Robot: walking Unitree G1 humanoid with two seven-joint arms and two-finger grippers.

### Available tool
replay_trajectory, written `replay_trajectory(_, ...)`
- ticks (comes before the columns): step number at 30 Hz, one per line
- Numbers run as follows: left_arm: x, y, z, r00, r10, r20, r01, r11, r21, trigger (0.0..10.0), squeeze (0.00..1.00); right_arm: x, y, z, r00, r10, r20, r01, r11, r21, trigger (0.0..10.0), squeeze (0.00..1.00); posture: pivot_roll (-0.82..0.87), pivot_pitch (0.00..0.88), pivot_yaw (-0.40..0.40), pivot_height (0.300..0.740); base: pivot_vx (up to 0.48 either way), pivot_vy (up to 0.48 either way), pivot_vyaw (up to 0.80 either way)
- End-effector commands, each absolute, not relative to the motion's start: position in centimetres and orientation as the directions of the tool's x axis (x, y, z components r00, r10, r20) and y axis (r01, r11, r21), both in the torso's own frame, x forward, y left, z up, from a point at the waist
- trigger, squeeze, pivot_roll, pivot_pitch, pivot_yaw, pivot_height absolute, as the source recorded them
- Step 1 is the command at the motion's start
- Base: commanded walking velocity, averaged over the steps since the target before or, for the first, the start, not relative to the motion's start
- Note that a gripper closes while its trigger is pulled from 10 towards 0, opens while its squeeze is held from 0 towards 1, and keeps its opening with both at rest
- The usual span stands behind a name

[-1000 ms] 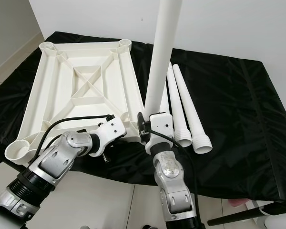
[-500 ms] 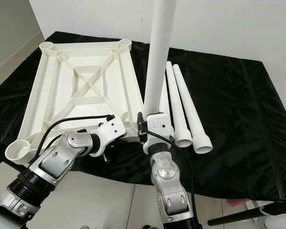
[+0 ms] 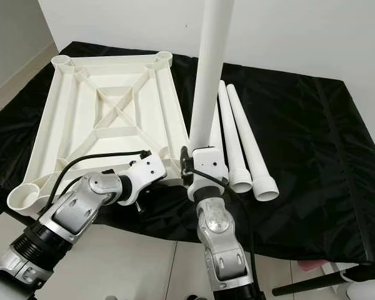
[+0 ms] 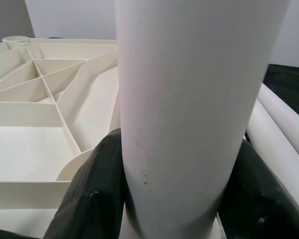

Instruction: Building children table

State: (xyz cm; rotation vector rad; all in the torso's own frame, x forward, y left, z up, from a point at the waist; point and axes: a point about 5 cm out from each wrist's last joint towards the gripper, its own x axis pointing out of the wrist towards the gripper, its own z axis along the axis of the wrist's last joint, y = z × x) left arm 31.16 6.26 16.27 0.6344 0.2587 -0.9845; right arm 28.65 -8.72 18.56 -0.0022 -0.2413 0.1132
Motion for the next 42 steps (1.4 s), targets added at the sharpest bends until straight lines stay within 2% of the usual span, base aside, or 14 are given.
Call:
replay_trajectory(1, 30.41, 5.27, 15.95, 0.480, -0.726, -0.492, 0.871, 0.330, 0.363, 10.0, 0.00, 29.06, -8.74, 17.64, 0.982, 0.071, 0.175, -0.078, 0.996, 0.031, 10.0, 0.00, -0.09, 0.129, -0.016, 0.740, 0.000, 0.000, 0.00)
replay_trajectory(19, 30.42, 5.36, 15.97, 0.480, -0.725, -0.493, 0.872, 0.331, 0.362, 10.0, 0.00, 29.30, -9.13, 17.62, 0.984, 0.060, 0.171, -0.063, 0.998, 0.013, 10.0, 0.00, -0.08, 0.137, -0.015, 0.740, 0.000, 0.000, 0.00)
replay_trajectory(28, 30.39, 5.28, 16.00, 0.480, -0.727, -0.492, 0.872, 0.332, 0.360, 10.0, 0.00, 28.77, -8.59, 17.84, 0.983, -0.008, 0.185, 0.000, 0.999, 0.041, 10.0, 0.00, -0.08, 0.146, -0.013, 0.740, 0.000, 0.000, 0.00)
replay_trajectory(42, 30.48, 5.38, 16.03, 0.482, -0.725, -0.492, 0.871, 0.335, 0.360, 10.0, 0.00, 28.68, -8.87, 17.93, 0.981, -0.039, 0.192, 0.032, 0.999, 0.044, 10.0, 0.00, -0.09, 0.149, -0.012, 0.740, 0.000, 0.000, 0.00)
